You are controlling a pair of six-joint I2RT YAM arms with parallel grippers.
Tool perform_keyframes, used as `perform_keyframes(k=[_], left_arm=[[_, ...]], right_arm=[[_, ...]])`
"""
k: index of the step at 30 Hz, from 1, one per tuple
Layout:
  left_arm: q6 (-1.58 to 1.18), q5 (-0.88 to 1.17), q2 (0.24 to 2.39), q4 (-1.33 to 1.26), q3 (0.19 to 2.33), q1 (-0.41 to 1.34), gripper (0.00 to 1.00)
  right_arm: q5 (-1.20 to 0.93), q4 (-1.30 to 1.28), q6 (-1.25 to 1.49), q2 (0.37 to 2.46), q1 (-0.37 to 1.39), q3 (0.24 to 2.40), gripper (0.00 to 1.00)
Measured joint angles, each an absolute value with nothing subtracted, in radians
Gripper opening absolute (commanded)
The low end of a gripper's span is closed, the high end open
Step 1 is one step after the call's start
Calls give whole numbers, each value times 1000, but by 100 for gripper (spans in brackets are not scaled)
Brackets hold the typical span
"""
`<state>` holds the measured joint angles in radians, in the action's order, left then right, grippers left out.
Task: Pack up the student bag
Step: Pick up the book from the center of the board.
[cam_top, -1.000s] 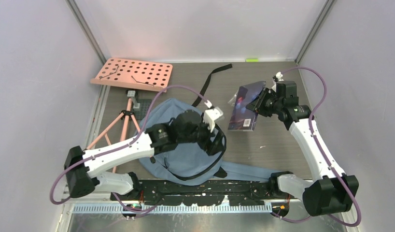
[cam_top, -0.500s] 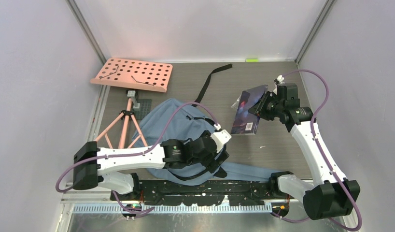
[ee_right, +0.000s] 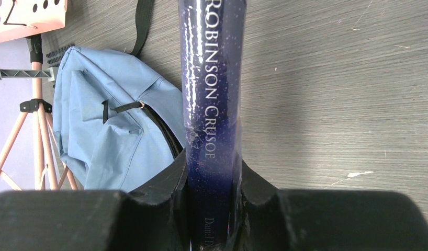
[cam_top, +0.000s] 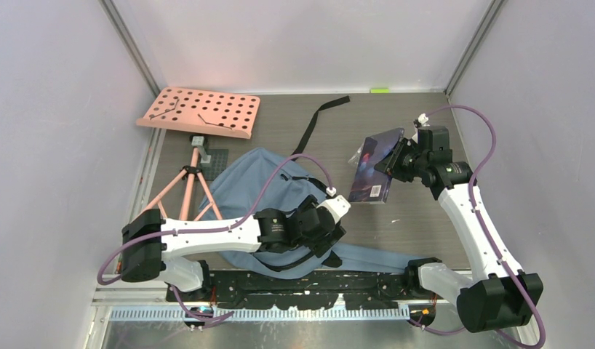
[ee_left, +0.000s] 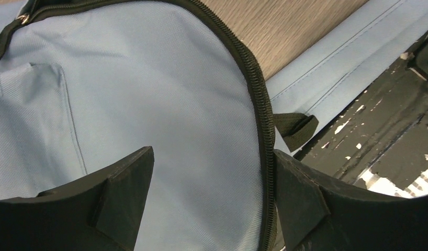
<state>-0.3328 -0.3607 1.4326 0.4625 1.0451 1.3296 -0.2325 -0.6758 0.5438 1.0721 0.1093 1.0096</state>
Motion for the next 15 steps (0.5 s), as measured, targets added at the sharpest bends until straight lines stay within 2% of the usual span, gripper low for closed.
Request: perform_keyframes(k=[8, 15], left_arm=[[-338, -419, 1421, 493, 1049, 1330, 81], [-357, -495, 1376, 519, 1049, 1329, 74]], right_arm=[[-232, -676, 544, 1072, 109, 1010, 1], [-232, -676, 543, 1072, 109, 1010, 1]])
